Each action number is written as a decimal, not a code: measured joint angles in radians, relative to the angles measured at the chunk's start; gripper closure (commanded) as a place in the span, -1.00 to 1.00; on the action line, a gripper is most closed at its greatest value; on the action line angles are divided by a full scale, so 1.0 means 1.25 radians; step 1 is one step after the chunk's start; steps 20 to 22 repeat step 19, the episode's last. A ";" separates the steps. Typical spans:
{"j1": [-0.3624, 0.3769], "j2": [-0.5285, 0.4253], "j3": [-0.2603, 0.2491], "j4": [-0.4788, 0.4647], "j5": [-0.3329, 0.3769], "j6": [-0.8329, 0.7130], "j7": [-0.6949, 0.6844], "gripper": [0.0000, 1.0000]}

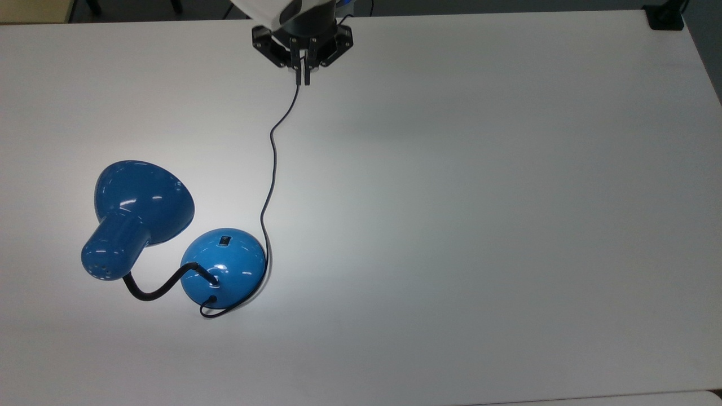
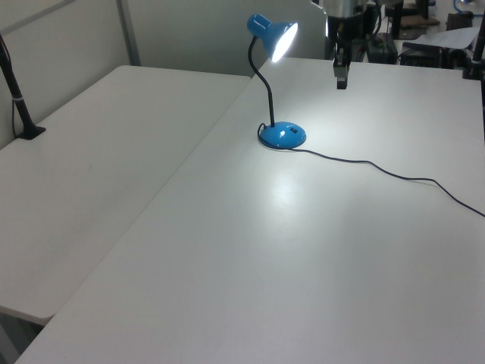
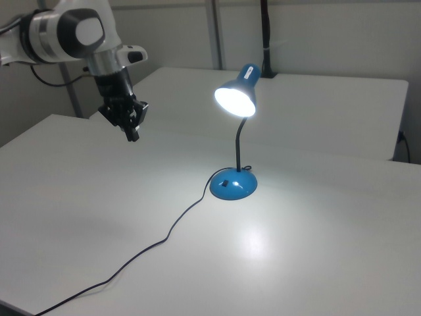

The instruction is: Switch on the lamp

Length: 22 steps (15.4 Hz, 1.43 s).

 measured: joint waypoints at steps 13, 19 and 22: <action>0.199 -0.043 -0.240 0.001 0.084 -0.021 0.013 -1.00; 0.199 -0.043 -0.240 0.001 0.084 -0.021 0.014 -1.00; 0.199 -0.043 -0.240 0.001 0.084 -0.021 0.014 -1.00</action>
